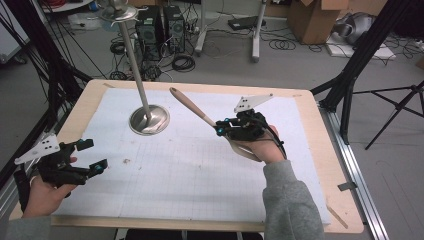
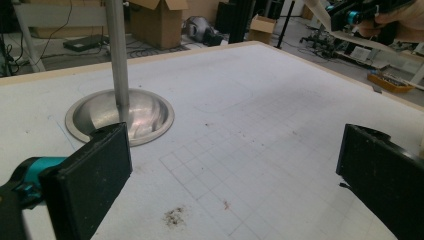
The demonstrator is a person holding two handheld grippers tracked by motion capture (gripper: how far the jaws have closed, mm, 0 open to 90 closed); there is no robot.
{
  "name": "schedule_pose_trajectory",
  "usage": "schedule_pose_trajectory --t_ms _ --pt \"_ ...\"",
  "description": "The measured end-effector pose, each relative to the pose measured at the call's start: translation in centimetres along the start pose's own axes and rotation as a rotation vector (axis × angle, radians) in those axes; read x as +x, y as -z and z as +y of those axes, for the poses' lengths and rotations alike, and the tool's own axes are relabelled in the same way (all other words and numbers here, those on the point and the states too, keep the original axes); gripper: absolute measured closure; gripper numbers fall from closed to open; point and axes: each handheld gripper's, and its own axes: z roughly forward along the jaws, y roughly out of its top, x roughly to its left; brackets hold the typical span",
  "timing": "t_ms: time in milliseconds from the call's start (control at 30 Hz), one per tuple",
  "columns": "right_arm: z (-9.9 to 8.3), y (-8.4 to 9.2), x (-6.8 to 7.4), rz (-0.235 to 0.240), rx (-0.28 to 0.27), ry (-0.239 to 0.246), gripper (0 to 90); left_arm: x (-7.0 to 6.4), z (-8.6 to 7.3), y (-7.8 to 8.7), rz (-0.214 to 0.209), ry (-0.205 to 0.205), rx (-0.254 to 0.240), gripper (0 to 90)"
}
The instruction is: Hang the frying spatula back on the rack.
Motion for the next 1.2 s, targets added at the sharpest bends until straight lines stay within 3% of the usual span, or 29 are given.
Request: schedule_pose_trajectory --t_ms 367,500,1200 --pt "1.9 1.1 0.1 -0.030 -0.043 -0.004 77.8 0.0 0.0 0.0 -0.001 -0.001 0.001 1.8" --pt "2.8 1.5 0.1 -0.024 -0.054 0.003 77.8 -0.1 0.0 0.0 -0.002 -0.011 0.000 1.8" --pt "7.0 1.6 0.6 -0.025 -0.086 0.034 77.8 0.2 -0.1 0.1 -0.014 0.016 -0.006 1.8"
